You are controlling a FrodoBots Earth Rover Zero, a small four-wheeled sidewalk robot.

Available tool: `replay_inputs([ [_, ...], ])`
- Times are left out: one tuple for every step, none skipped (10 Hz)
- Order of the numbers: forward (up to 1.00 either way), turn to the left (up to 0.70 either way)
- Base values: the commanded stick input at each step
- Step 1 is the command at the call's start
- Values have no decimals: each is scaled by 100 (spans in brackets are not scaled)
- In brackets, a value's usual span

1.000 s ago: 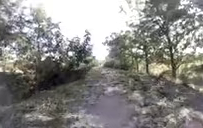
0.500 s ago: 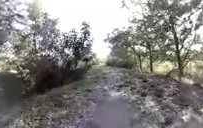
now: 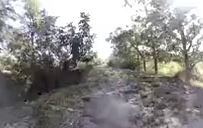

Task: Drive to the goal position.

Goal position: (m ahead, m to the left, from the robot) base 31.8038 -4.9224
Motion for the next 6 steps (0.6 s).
replay_inputs([
  [85,0],
  [85,-20],
  [85,-34],
  [85,-34],
  [85,-34],
  [85,-34],
])
